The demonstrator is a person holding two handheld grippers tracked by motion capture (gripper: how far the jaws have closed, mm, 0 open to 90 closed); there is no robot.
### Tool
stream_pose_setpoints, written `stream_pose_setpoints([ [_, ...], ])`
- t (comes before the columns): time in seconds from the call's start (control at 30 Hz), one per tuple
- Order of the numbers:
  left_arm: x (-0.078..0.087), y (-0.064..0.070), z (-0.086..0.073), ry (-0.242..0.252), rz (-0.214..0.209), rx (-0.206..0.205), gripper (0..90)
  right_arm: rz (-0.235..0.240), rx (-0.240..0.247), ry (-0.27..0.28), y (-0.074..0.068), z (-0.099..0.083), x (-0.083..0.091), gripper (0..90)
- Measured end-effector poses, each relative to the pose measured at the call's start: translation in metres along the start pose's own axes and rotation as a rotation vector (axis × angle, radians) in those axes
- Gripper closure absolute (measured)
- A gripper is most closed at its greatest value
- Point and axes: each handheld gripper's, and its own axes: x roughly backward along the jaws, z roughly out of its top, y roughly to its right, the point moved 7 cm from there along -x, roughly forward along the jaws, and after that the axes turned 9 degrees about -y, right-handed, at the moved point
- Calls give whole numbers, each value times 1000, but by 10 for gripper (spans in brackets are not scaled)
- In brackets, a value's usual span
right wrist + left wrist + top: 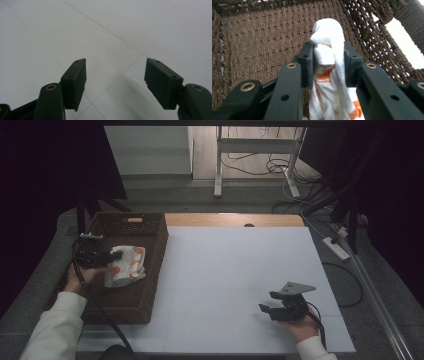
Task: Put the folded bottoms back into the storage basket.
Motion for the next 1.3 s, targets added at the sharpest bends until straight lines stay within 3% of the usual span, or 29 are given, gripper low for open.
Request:
stream_pose_setpoints([
  [0.33, -1, -3, 0, -11, 36, 9, 596, 2, 2, -2, 0, 0, 0, 341],
  [0.43, 0, -6, 1, -10, 90, 13, 481, 2, 0, -1, 0, 0, 0, 341],
  [0.57, 4, -6, 3, 13, 113, 11, 373, 3, 1, -2, 0, 0, 0, 341],
  [0.9, 10, 1, 5, 29, 84, -3, 323, 3, -1, -2, 0, 0, 0, 340],
  [1.3, 16, 21, 6, 48, -27, -14, 325, 11, -5, 6, 1, 1, 0, 340],
])
